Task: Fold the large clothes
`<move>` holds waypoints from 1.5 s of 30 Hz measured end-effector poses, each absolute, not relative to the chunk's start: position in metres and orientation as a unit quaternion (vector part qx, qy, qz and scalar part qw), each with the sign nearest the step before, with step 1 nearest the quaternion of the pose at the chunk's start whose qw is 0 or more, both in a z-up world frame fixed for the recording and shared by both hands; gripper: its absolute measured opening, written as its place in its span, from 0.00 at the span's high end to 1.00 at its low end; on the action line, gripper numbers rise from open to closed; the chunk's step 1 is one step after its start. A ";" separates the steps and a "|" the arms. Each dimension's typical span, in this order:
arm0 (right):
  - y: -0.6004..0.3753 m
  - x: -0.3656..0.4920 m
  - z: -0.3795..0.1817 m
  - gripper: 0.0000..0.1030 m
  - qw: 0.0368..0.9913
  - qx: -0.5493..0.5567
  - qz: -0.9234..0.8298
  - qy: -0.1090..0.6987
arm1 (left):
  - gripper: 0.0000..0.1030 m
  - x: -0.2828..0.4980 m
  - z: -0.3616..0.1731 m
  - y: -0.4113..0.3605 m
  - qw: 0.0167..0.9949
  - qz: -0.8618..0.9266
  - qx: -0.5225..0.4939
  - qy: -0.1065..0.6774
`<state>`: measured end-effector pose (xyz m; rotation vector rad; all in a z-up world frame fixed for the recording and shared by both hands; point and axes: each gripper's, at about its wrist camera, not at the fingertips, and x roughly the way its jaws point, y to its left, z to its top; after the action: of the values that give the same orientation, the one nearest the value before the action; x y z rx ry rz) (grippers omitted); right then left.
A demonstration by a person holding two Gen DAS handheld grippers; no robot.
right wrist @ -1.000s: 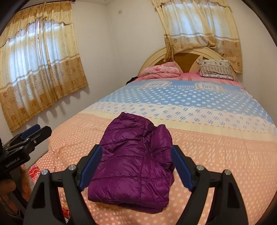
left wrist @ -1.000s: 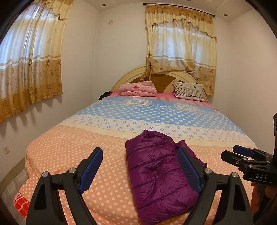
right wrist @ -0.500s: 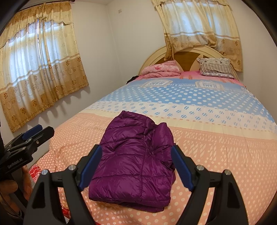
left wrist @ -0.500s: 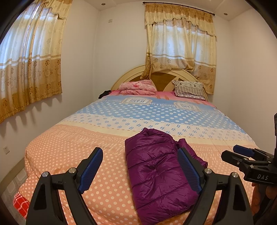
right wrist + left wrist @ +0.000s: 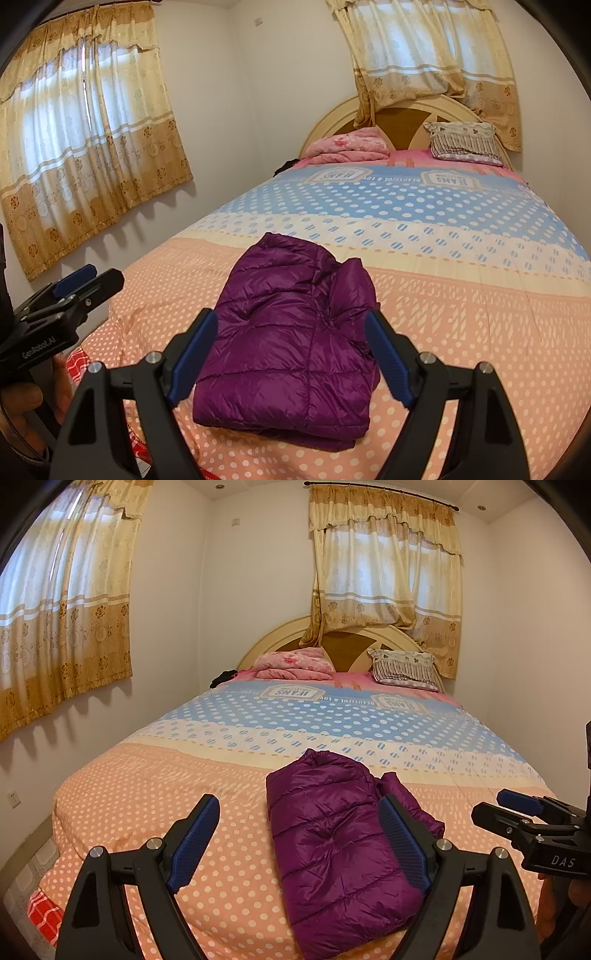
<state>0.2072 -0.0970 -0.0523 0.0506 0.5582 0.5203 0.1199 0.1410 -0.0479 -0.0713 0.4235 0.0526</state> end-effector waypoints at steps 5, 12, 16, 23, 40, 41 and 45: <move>-0.097 0.207 -0.053 0.18 0.928 0.025 0.254 0.273 | 0.15 0.121 -0.049 0.142 0.976 0.026 -0.035 0.212; -0.097 0.207 -0.053 0.18 0.927 0.024 0.255 0.273 | 0.15 0.122 -0.050 0.142 0.976 0.026 -0.035 0.213; -0.096 0.207 -0.053 0.18 0.927 0.025 0.255 0.272 | 0.15 0.122 -0.050 0.142 0.976 0.028 -0.038 0.213; -0.096 0.206 -0.052 0.18 0.927 0.024 0.257 0.271 | 0.15 0.124 -0.051 0.144 0.975 0.033 -0.044 0.216; -0.097 0.206 -0.053 0.18 0.926 0.019 0.262 0.273 | 0.15 0.128 -0.055 0.135 0.973 0.034 -0.026 0.228; -0.097 0.206 -0.053 0.18 0.926 0.019 0.261 0.273 | 0.15 0.129 -0.055 0.135 0.973 0.036 -0.024 0.228; -0.098 0.206 -0.055 0.18 0.924 0.017 0.265 0.274 | 0.15 0.129 -0.058 0.135 0.973 0.042 -0.020 0.226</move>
<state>0.2056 -0.0984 -0.0550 0.0345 0.5622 0.5435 0.1286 0.1352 -0.0583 -0.0407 0.4568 0.0844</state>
